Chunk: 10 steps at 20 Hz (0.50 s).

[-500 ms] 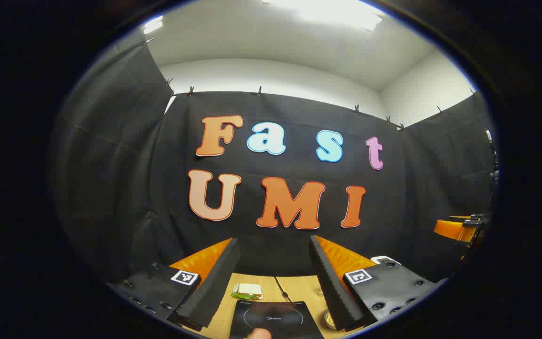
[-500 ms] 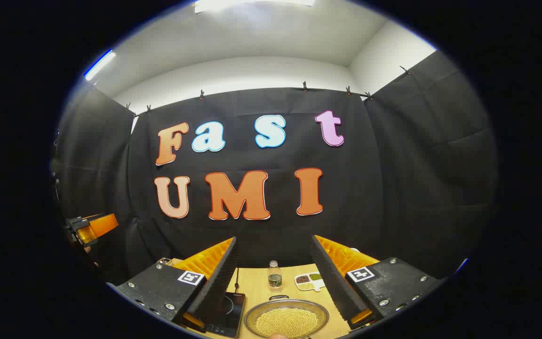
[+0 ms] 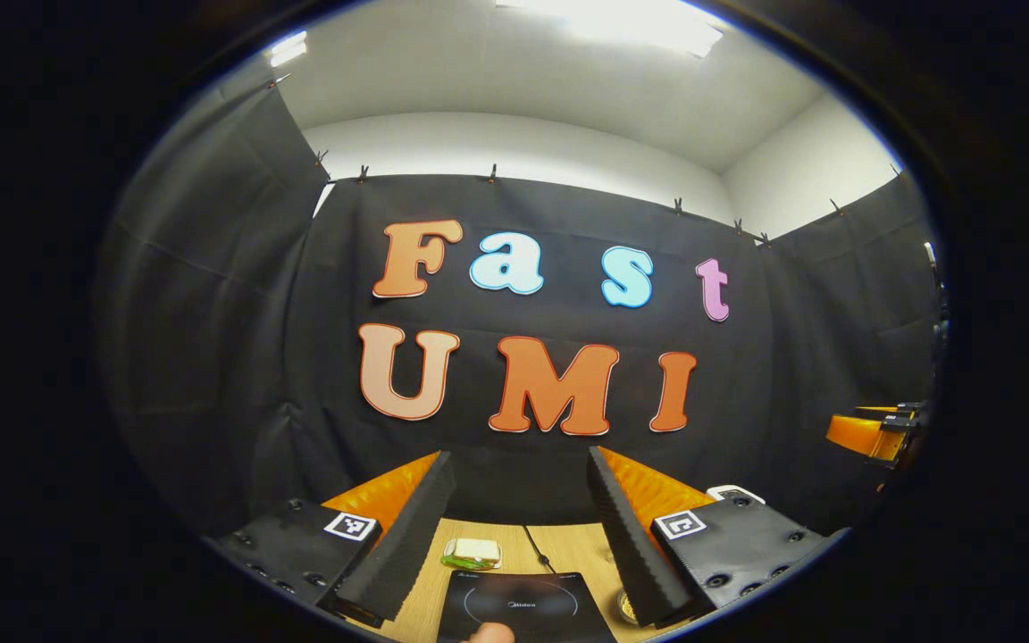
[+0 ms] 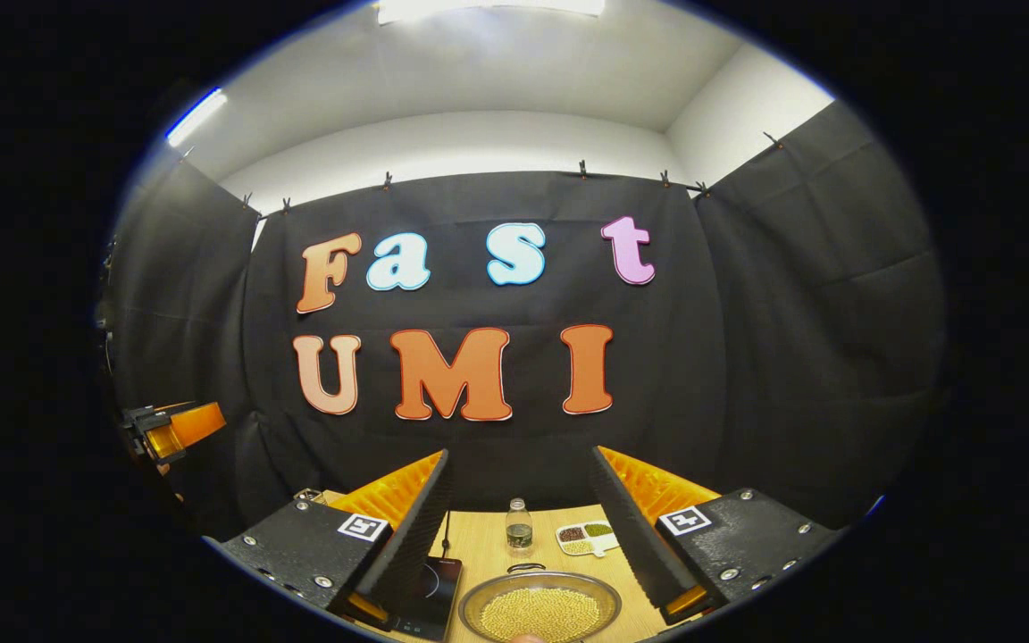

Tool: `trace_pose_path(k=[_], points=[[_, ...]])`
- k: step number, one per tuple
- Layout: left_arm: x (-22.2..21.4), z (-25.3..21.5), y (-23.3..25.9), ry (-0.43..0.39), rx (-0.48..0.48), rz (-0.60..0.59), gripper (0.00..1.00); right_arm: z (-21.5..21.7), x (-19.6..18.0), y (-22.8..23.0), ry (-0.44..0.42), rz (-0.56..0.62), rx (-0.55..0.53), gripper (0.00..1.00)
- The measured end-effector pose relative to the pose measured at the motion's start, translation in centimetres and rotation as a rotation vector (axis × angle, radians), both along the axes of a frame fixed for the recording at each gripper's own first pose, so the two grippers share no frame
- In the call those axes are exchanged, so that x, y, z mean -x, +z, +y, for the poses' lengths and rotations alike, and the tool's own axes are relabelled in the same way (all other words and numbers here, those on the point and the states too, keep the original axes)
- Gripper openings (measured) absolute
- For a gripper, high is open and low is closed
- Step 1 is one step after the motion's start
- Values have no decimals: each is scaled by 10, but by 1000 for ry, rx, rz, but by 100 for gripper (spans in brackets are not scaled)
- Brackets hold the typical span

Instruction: First push the handle of the pot to place it horizontally, then grasp the pot with both hands and set it on the induction cooktop.

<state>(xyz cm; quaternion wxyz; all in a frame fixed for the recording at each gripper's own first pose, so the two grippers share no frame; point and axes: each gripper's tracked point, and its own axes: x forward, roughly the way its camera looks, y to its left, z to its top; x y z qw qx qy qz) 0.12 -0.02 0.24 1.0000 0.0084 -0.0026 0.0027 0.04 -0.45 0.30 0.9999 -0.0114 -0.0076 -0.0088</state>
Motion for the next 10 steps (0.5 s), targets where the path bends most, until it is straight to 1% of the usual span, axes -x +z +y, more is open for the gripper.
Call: trace_pose_path(k=[9,10], points=[[1,0,-5,-2,-7,12,98,5,1,-3,31,9,-11,95],[1,1,-5,-2,-5,15,98,6,0,-4,36,10,-12,100]])
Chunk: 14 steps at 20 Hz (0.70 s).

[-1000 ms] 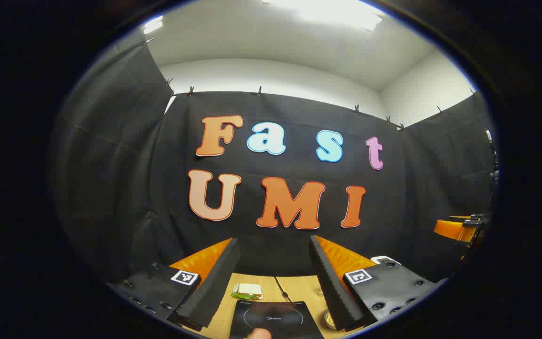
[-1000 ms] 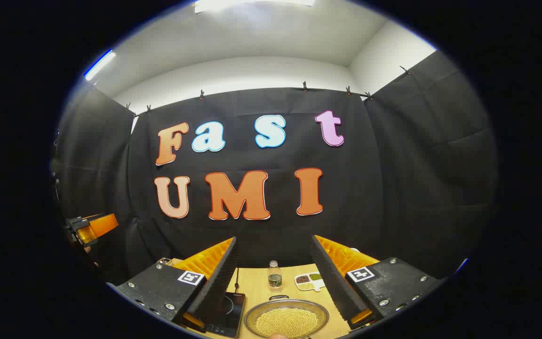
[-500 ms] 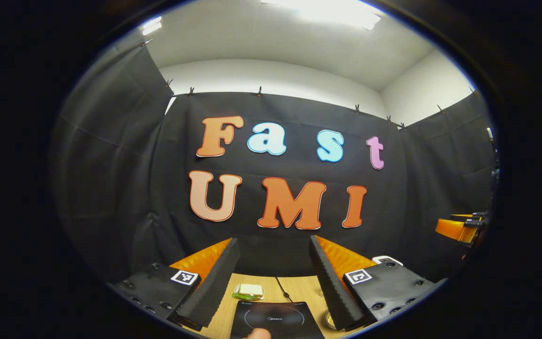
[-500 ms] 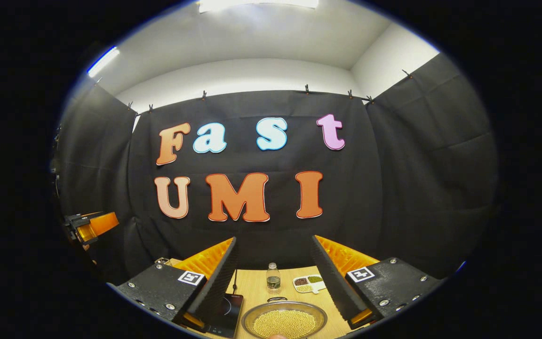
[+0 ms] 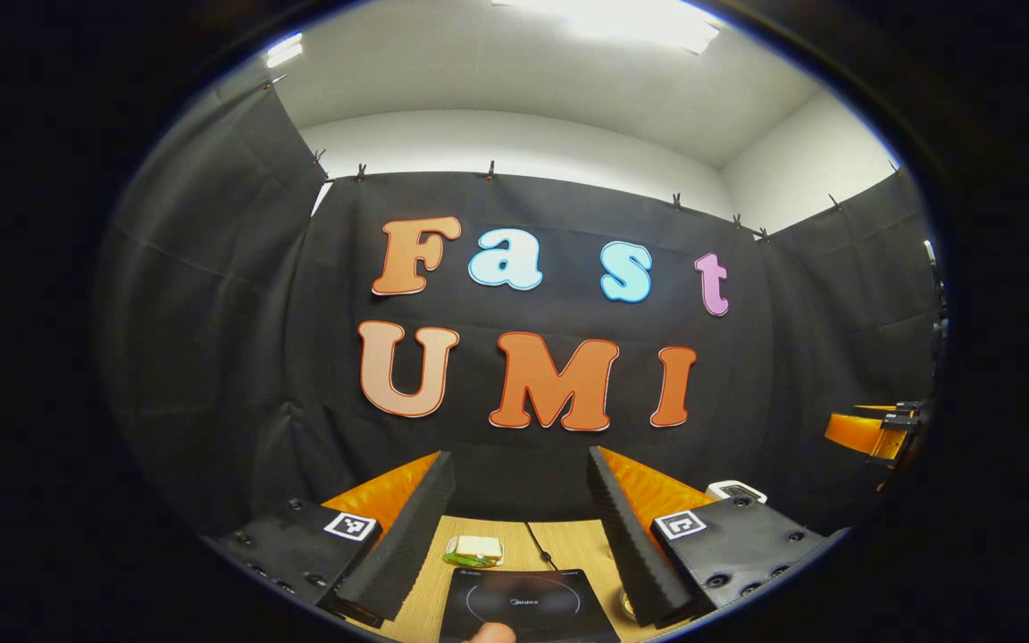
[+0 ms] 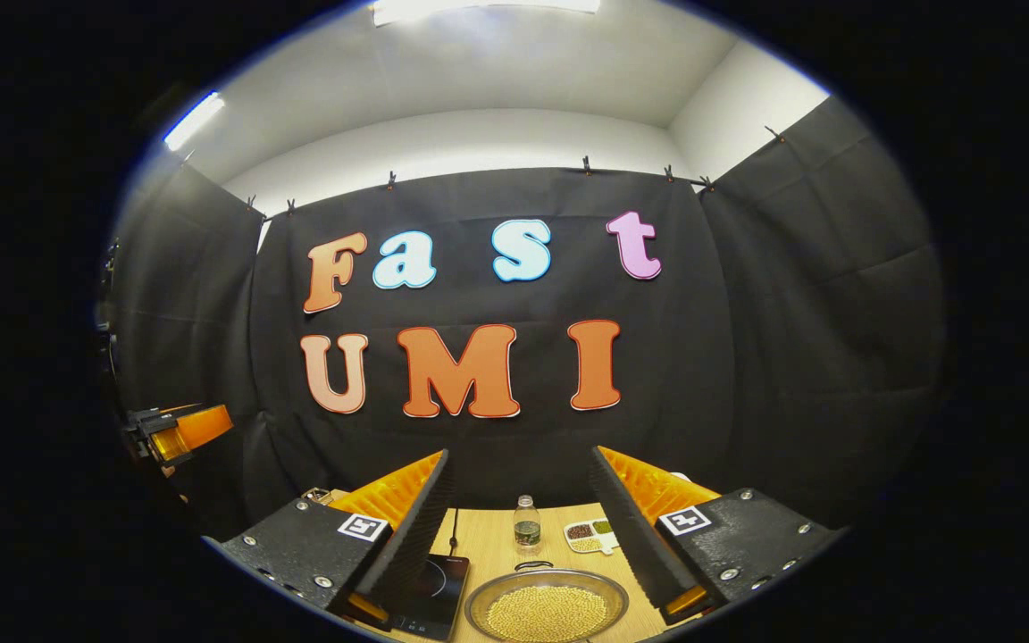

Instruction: First push the handle of the pot to place it horizontally, then grasp the pot with both hands and set it on the induction cooktop.

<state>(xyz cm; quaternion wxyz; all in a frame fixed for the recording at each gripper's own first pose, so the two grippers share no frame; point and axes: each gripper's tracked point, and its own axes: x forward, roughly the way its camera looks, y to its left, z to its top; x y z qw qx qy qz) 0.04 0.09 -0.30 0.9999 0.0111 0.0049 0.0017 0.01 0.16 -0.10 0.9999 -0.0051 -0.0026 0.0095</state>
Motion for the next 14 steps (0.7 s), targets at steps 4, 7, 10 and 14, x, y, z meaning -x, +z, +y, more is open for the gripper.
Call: trace_pose_path(k=[4,7,10,14], points=[[3,2,-1,5,1,4,97,0,3,1,11,-9,-4,92],[4,5,-2,8,-2,6,98,5,3,2,31,-14,-20,85],[6,6,-2,13,-17,3,98,5,2,-6,39,-2,-20,66],[8,3,-4,3,-13,5,98,6,-2,-23,40,35,-1,42]])
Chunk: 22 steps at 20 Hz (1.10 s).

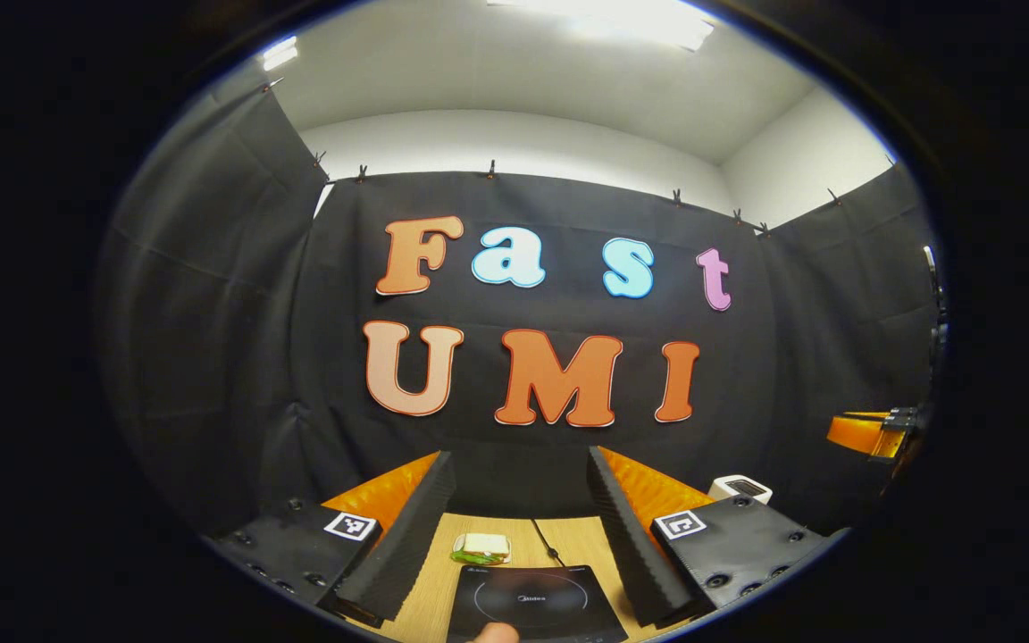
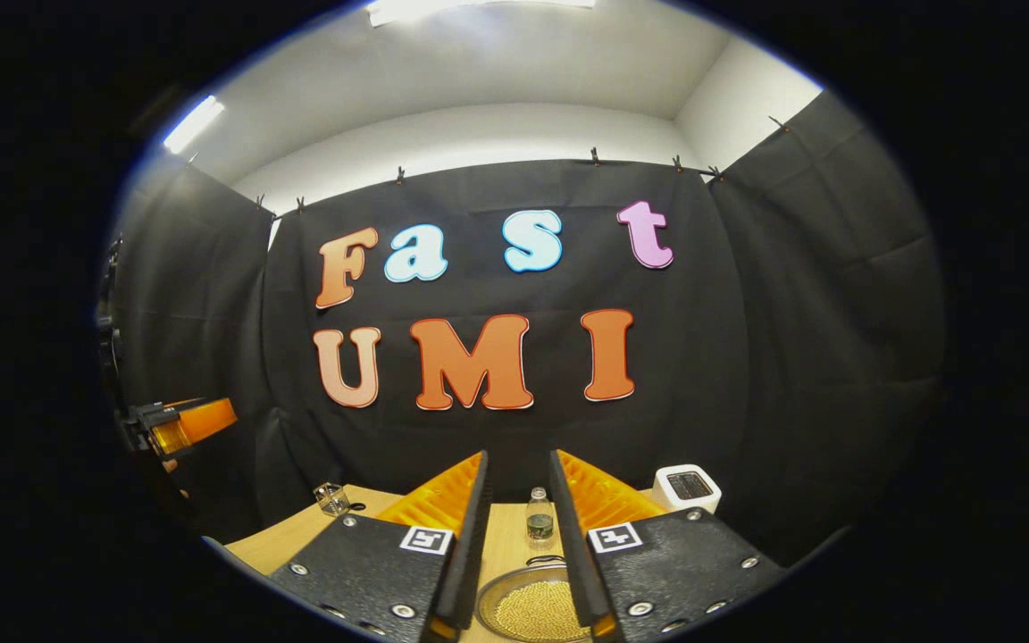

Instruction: First push the handle of the pot to place it horizontally, then grasp the pot with both hands and set it on the induction cooktop.

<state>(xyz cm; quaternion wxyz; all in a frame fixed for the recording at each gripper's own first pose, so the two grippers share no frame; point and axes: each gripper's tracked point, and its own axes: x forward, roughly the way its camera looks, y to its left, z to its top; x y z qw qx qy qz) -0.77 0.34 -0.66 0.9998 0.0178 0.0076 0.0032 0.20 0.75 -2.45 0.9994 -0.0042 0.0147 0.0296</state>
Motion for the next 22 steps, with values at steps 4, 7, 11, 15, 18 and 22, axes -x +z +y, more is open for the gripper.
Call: trace_pose_path(k=[4,7,11,15,18,22], points=[[1,-2,0,-10,-5,0,98,-1,-1,-20,-3,34,8,20],[4,-2,-2,-16,-5,2,98,-7,-4,-40,-22,72,16,15],[5,1,-2,-12,-8,-4,98,-13,-8,-75,-39,131,18,0],[4,2,-7,-15,-9,5,98,-19,-5,-116,-48,198,13,0],[4,0,-10,-30,-3,9,98,-23,-3,-145,-57,243,8,0],[2,5,-11,-22,3,4,98,-30,4,-185,-65,317,-11,0]])
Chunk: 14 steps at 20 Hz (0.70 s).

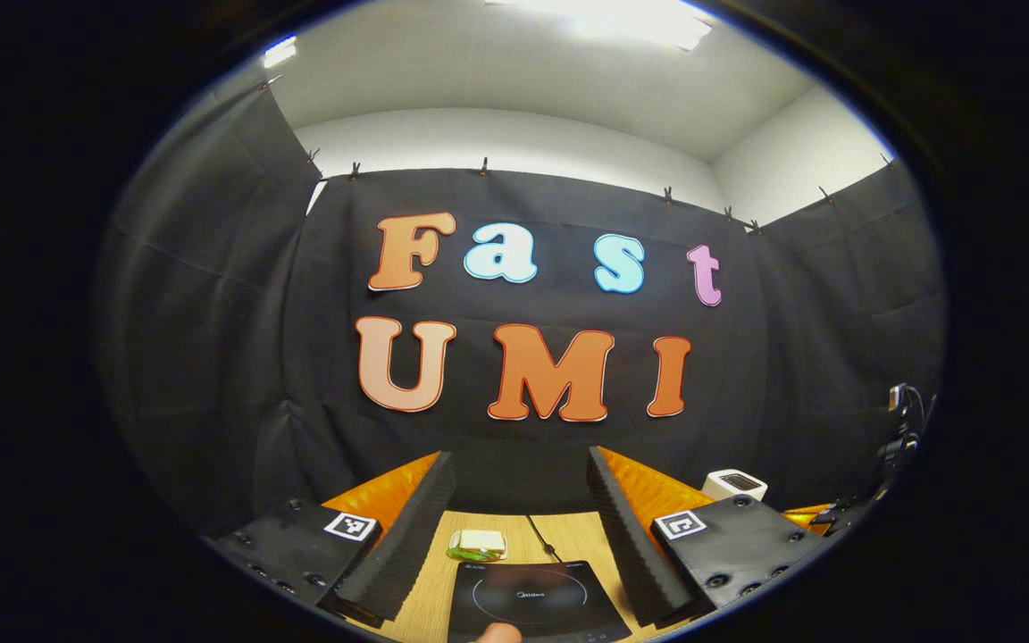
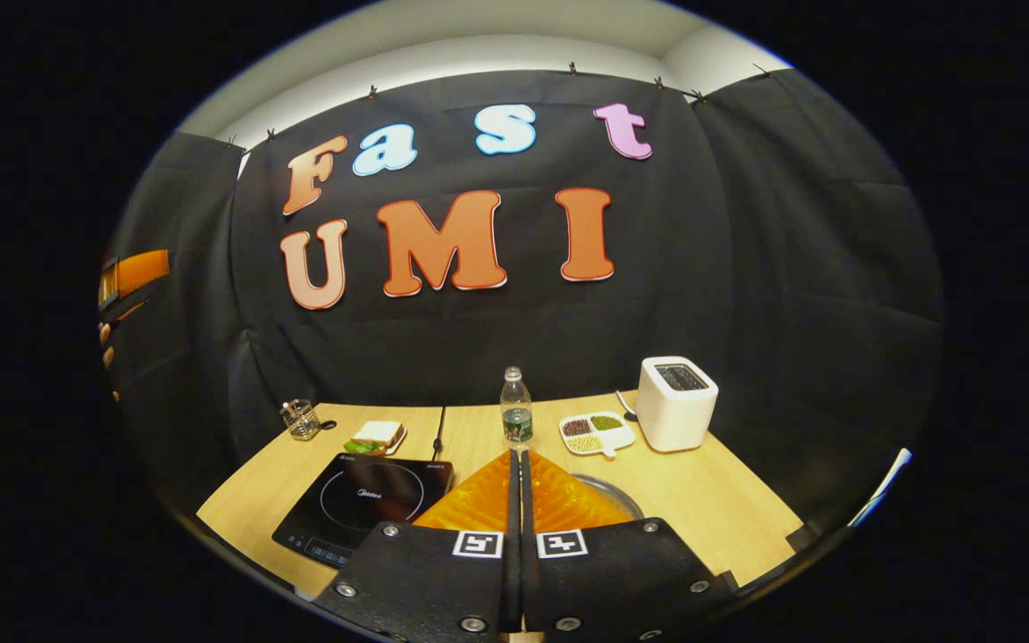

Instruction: First push the handle of the pot to place it horizontally, then grasp the pot with both hands and set it on the induction cooktop.

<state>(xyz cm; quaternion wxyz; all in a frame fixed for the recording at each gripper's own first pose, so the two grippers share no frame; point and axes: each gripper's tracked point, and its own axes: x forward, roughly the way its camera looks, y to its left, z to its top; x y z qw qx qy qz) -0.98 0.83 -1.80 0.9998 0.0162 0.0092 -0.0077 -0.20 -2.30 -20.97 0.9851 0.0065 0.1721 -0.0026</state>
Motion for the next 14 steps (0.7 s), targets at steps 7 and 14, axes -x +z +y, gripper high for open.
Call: trace_pose_path(k=[7,14], points=[[-6,5,-11,9,5,29,98,-11,19,-67,-34,108,-38,0],[-6,-5,-24,-20,8,64,97,-15,47,-135,-45,227,-42,0]])
